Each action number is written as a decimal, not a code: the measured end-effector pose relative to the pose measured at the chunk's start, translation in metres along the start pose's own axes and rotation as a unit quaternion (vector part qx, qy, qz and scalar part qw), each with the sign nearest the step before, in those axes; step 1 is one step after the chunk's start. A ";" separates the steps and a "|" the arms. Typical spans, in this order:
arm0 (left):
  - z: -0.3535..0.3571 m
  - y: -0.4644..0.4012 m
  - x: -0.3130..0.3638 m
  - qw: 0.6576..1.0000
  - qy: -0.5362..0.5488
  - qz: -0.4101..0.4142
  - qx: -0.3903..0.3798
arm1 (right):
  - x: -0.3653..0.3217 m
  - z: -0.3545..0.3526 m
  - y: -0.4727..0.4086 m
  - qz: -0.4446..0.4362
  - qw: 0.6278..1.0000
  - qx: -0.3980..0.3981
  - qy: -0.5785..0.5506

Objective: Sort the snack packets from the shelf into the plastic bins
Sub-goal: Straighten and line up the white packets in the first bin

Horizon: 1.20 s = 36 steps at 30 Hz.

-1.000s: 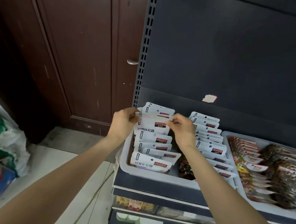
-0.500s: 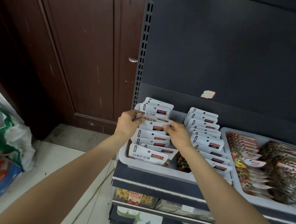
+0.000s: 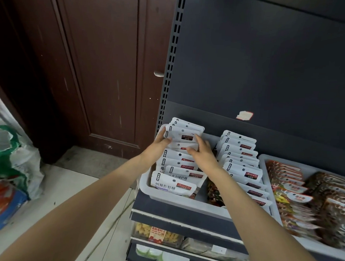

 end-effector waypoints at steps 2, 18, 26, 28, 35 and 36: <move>0.006 0.003 0.002 1.000 -0.001 -0.003 -0.017 | -0.002 -0.001 0.006 -0.001 1.000 -0.006 -0.012; -0.020 0.063 -0.013 0.982 -0.113 0.071 0.131 | 0.026 -0.008 0.072 0.005 0.989 0.072 -0.129; 0.017 0.071 -0.016 0.999 -0.036 0.009 0.024 | 0.009 0.034 0.091 0.020 0.965 0.059 -0.256; 0.006 0.072 -0.015 0.996 -0.060 0.029 0.053 | 0.015 0.027 0.091 0.026 0.969 0.075 -0.235; 0.015 0.062 -0.018 0.961 -0.258 0.104 -0.010 | -0.007 0.023 0.078 -0.076 0.995 0.064 0.033; 0.015 0.058 -0.023 0.948 -0.298 0.107 -0.018 | -0.006 0.028 0.077 -0.075 0.994 0.057 0.054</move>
Point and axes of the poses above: each hand's wrist, its own y-axis away from the middle knuckle, its own z-axis out of the palm, x = y × z, the point moved 8 cm from there along -y, towards the middle knuckle, and after that the axes turned 3 degrees about y, right-handed, at the moved point
